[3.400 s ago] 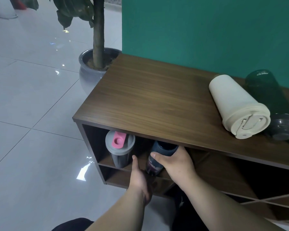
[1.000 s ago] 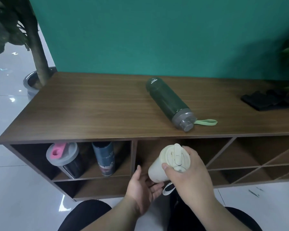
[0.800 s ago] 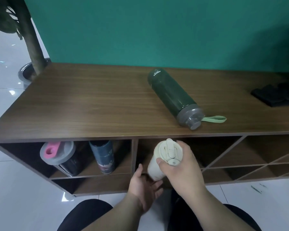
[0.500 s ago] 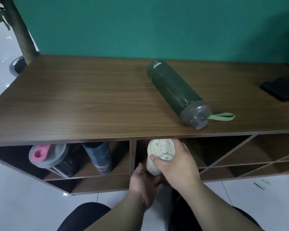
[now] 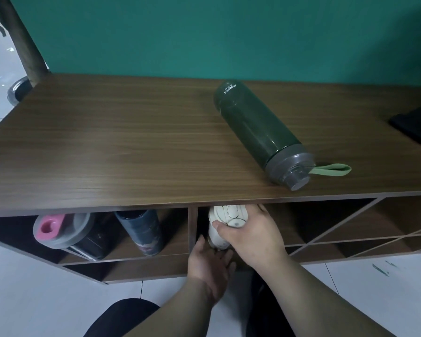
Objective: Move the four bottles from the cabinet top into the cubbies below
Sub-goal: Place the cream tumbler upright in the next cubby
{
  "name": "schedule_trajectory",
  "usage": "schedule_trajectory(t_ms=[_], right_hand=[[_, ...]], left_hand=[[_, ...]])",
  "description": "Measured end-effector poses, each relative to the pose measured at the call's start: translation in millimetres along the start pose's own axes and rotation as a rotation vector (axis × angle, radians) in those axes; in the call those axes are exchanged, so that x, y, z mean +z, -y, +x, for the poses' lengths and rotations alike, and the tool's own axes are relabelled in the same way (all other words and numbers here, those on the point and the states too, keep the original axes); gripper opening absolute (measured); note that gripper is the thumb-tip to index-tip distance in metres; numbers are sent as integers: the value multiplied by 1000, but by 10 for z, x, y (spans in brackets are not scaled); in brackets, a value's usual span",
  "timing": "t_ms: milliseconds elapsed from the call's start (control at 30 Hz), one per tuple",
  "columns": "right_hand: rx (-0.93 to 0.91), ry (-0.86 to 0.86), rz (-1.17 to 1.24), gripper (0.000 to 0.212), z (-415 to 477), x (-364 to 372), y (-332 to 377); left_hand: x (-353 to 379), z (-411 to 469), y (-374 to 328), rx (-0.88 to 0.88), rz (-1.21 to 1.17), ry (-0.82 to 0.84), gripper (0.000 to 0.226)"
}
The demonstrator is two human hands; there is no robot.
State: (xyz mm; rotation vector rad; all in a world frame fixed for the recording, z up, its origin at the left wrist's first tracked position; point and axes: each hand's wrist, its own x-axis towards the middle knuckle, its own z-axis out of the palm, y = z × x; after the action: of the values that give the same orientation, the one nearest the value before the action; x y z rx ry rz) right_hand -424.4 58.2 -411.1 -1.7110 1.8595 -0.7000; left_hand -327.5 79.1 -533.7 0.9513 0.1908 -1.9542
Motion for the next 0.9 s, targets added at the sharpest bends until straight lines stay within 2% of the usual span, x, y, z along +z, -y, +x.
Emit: schedule_trajectory(t_ms=[167, 367, 500, 600, 667, 800, 833, 900], right_hand=[[19, 15, -69, 70, 49, 10, 51], [19, 33, -29, 77, 23, 23, 21], [-8, 41, 9, 88, -104, -69, 4], [-52, 46, 1, 80, -329, -225, -8], [-111, -19, -10, 67, -494, -352, -25], [-232, -346, 39, 36, -705, -699, 50], [-245, -404, 60, 37, -710, -796, 102], [-264, -483, 63, 54, -664, -977, 247]], left_hand=[[45, -49, -34, -28, 7, 37, 74], [33, -64, -56, -60, 23, 56, 75], [45, -135, -63, -42, 111, 42, 71], [3, -162, -16, -86, 209, -6, 76], [-17, -196, 34, -130, 304, -59, 86], [31, -374, 69, -147, 497, -114, 65], [68, -441, 67, -150, 525, -107, 62], [118, -556, 62, -159, 573, -72, 59]])
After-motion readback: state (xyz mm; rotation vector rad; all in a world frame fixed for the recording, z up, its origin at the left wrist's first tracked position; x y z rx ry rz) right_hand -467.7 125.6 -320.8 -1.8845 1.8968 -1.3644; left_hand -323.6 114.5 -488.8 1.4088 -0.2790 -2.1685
